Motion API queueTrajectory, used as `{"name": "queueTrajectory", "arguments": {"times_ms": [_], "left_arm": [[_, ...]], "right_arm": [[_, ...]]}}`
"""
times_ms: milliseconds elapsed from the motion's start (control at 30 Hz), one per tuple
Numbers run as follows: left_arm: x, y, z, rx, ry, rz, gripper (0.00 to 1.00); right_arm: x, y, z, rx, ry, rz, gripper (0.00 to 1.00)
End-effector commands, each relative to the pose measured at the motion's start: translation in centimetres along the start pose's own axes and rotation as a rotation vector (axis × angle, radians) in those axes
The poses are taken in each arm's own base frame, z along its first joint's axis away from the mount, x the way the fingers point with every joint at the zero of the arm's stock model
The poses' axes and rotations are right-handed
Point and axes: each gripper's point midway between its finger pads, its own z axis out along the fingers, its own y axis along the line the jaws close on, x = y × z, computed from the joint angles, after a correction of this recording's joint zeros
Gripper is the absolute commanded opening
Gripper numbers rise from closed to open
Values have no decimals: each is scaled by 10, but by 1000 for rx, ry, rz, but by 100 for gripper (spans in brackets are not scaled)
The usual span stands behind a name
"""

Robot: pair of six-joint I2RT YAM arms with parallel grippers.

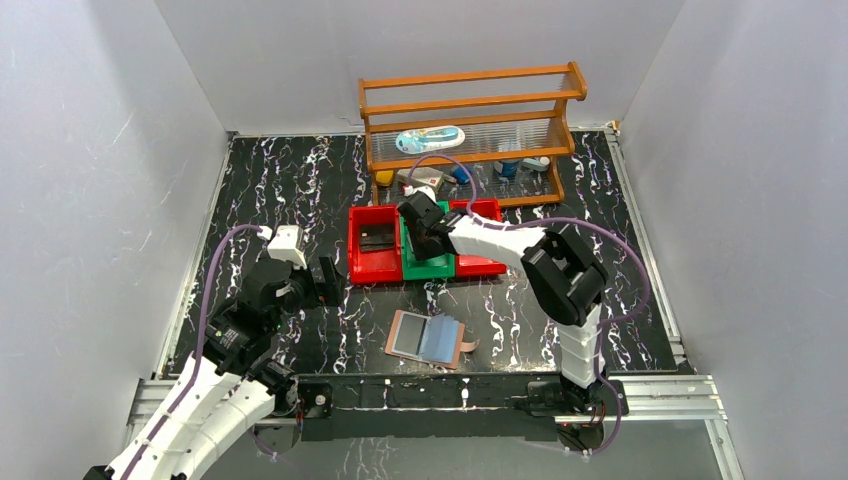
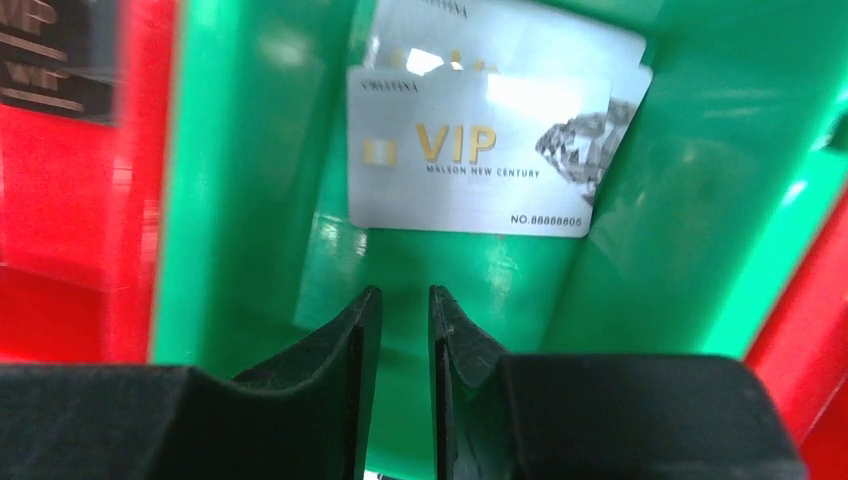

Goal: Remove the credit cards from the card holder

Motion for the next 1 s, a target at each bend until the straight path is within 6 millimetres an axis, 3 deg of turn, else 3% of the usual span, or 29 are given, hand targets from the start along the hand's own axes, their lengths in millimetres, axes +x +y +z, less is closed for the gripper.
{"name": "queueTrajectory", "arguments": {"times_ms": [0, 333, 600, 767, 967], "left_arm": [[-3, 3, -1, -14, -12, -1, 98], [-2, 3, 0, -15, -3, 2, 98], [-1, 3, 0, -20, 0, 1, 98], [-2, 4, 1, -24, 1, 1, 98], [-1, 3, 2, -24, 5, 1, 98]], "right_arm": [[6, -5, 7, 54, 26, 69, 32], [13, -17, 34, 126, -9, 82, 31], [5, -19, 48, 156, -74, 121, 34], [-3, -18, 49, 153, -105, 154, 36], [-12, -16, 36, 138, -129, 161, 38]]}}
